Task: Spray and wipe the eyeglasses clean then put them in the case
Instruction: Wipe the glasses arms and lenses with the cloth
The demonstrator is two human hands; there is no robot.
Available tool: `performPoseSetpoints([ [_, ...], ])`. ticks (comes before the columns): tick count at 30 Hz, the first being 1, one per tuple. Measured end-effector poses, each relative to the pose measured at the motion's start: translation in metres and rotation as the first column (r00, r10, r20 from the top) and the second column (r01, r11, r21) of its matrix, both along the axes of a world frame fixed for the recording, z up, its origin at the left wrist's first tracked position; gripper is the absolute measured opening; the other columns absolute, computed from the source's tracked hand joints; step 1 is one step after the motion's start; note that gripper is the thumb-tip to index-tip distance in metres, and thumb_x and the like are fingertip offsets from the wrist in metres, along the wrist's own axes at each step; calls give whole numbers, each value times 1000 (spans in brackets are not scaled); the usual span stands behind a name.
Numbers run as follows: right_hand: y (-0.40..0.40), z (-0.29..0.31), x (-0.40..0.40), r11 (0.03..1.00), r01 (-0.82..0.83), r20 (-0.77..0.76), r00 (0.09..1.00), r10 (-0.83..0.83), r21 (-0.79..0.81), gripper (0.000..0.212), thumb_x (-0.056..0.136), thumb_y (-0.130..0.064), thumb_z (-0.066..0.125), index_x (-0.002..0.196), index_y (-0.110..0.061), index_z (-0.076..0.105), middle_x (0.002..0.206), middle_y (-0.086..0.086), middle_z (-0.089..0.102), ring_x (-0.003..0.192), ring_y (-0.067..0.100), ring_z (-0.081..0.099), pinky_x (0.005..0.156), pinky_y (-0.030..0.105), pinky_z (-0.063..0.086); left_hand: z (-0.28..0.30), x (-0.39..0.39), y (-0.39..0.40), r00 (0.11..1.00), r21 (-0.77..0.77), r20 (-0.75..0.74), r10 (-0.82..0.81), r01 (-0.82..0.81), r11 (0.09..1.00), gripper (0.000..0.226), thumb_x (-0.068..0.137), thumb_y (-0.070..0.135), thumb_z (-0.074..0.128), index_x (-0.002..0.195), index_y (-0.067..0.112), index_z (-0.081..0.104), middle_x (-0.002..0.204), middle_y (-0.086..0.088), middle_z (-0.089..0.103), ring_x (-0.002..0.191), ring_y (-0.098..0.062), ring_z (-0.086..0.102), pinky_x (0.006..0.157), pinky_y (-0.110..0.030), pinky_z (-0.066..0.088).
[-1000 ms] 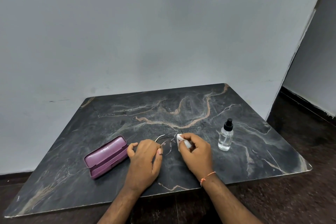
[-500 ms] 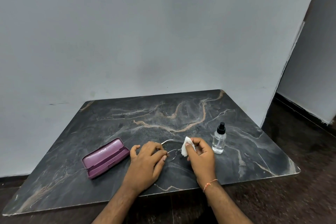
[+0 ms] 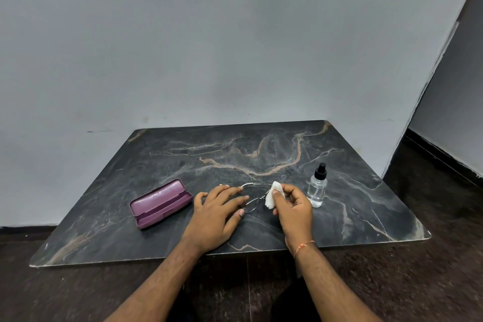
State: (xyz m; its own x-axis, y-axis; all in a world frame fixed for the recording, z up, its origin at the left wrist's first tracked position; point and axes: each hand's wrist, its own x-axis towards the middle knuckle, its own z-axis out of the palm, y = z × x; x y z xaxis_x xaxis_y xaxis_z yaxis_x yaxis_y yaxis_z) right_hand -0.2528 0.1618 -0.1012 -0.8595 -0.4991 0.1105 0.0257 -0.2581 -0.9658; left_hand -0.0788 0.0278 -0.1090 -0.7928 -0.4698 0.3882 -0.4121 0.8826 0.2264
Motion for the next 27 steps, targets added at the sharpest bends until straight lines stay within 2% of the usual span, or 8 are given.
performPoseSetpoints([
  [3,1,2,-1,1000,-4,-5,1000,4,-13,12,98,-11,77,92,-21,79,69,-5,75,51,2,58,48,15,47,1,0,1,1000,34,-20,12,-11,999,53,109,61,35,159,48,47,164,31,43,158,-2,31,121,-45,21],
  [7,3,2,0,1000,-29,-23,999,29,6,20,97,-12,78,90,-31,82,71,-4,75,53,5,57,50,17,48,-1,8,4,992,84,-127,29,-18,996,45,110,55,43,153,46,51,157,33,47,153,4,35,119,-40,24],
  [14,8,1,2,997,-52,-28,998,53,48,10,92,-21,85,97,-30,84,70,2,74,55,11,58,53,21,48,-4,24,14,952,144,-305,42,3,990,37,109,49,52,145,46,55,148,32,54,146,5,44,118,-30,19],
  [17,12,6,7,994,-85,-46,995,88,65,16,92,-17,85,95,-33,85,70,-3,74,57,10,58,54,20,49,-5,29,25,916,242,-397,49,53,969,39,105,44,64,143,43,58,144,31,57,137,1,57,115,-34,36],
  [19,15,10,14,989,-126,-81,988,132,72,19,93,-14,84,94,-33,86,74,-5,77,60,6,59,58,17,50,-4,31,36,886,313,-462,28,134,940,43,101,37,72,143,40,60,139,28,60,130,-4,64,109,-29,49],
  [22,15,13,30,980,-175,-133,973,186,92,26,92,-9,83,91,-35,86,79,-9,79,64,-1,59,62,12,49,3,34,53,884,338,-467,16,161,927,51,99,37,76,147,40,58,141,26,62,130,-4,64,100,-13,50],
  [25,12,13,50,972,-186,-169,963,209,142,24,91,-13,85,92,-37,85,82,-9,81,69,4,62,68,18,53,7,38,63,885,328,-466,2,171,929,56,96,38,77,150,40,59,144,30,61,127,-1,66,94,-12,54],
  [27,8,15,63,964,-193,-184,957,226,181,22,90,-16,86,93,-37,85,86,-7,82,73,5,69,71,21,56,9,41,66,872,383,-490,14,201,901,59,94,33,78,150,38,61,136,32,64,114,-3,72,83,-14,61],
])
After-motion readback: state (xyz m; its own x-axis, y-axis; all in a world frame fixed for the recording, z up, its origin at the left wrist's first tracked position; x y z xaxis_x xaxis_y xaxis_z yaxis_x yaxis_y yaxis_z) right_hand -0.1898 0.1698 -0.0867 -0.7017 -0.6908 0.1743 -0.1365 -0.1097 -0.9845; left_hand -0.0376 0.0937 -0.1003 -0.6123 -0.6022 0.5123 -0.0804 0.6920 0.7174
